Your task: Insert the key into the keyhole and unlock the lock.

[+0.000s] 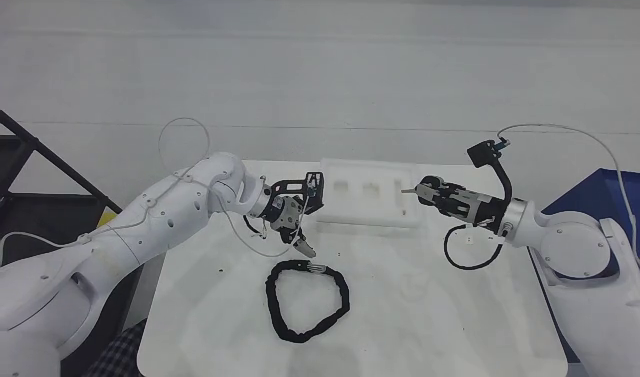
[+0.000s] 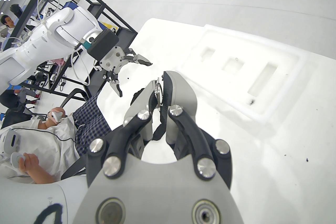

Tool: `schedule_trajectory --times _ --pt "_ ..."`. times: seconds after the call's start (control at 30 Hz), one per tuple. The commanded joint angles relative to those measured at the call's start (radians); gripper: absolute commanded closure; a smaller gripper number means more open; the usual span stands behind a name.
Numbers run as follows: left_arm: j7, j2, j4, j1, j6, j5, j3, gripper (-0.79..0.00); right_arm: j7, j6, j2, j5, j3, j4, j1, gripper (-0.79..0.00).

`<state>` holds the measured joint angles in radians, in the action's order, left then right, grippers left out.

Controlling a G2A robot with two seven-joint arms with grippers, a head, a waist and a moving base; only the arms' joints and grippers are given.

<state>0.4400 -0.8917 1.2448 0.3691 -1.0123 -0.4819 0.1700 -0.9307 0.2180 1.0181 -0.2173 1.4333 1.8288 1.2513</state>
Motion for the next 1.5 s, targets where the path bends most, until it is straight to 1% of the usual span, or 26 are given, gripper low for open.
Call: schedule_trajectory --times 0.0,0.2,0.23,0.3,0.4,0.47,0.53,0.6,0.7,0.77,0.87,0.97,1.1,1.27,1.47 --pt "0.0 0.0 0.0 0.0 0.0 0.0 0.0 -0.785 0.0 0.0 0.0 0.0 0.0 0.0 0.0 0.0" --pt "0.0 0.0 0.0 0.0 0.0 0.0 0.0 -0.785 0.0 0.0 0.0 0.0 0.0 0.0 0.0 0.0" --pt "-0.008 0.0 0.003 0.006 0.012 -0.002 0.003 -0.785 0.0 0.0 0.0 0.0 0.0 0.0 0.0 0.0" --pt "-0.051 0.002 0.002 0.024 0.03 -0.031 0.022 -0.785 0.0 0.0 0.0 0.0 0.0 0.0 0.0 0.0" --pt "-0.125 0.009 -0.027 0.062 0.026 -0.094 0.044 -0.785 0.0 0.0 0.0 0.0 0.0 0.0 0.0 0.0" --pt "-0.199 0.013 -0.019 0.086 0.0 -0.144 0.06 -0.785 0.0 0.0 0.0 0.0 0.0 0.0 0.0 0.0" --pt "-0.287 0.02 0.0 0.107 0.0 -0.255 0.07 -0.785 0.0 0.0 0.0 0.0 0.0 0.0 0.0 0.0" --pt "-0.393 0.029 -0.033 0.128 0.007 -0.374 0.092 -0.785 0.0 0.0 0.0 0.0 0.0 0.0 0.0 0.0" --pt "-0.582 0.035 -0.046 0.174 0.001 -0.522 0.117 -0.785 0.0 0.0 0.0 0.0 0.0 0.0 0.0 0.0" --pt "-0.705 0.037 -0.049 0.201 0.014 -0.639 0.125 -0.785 0.0 0.0 0.0 0.0 0.0 0.0 0.0 0.0" --pt "-0.87 0.034 -0.075 0.237 0.006 -0.789 0.117 -0.785 0.0 0.0 0.0 0.0 0.0 0.0 0.0 0.0" --pt "-0.961 0.019 -0.116 0.247 0.0 -0.884 0.095 -0.785 0.0 0.0 0.0 0.0 0.0 0.0 0.0 0.0" --pt "-1.029 -0.015 -0.179 0.247 0.0 -0.944 0.07 -0.785 0.0 0.0 0.0 0.0 0.0 0.0 0.0 0.0" --pt "-1.068 -0.059 -0.245 0.239 0.0 -1.001 0.041 -0.785 0.0 0.0 0.0 0.0 0.0 0.0 0.0 0.0" --pt "-1.136 -0.103 -0.309 0.226 0.0 -1.082 0.005 -0.785 0.0 0.0 0.0 0.0 0.0 0.0 0.0 0.0"
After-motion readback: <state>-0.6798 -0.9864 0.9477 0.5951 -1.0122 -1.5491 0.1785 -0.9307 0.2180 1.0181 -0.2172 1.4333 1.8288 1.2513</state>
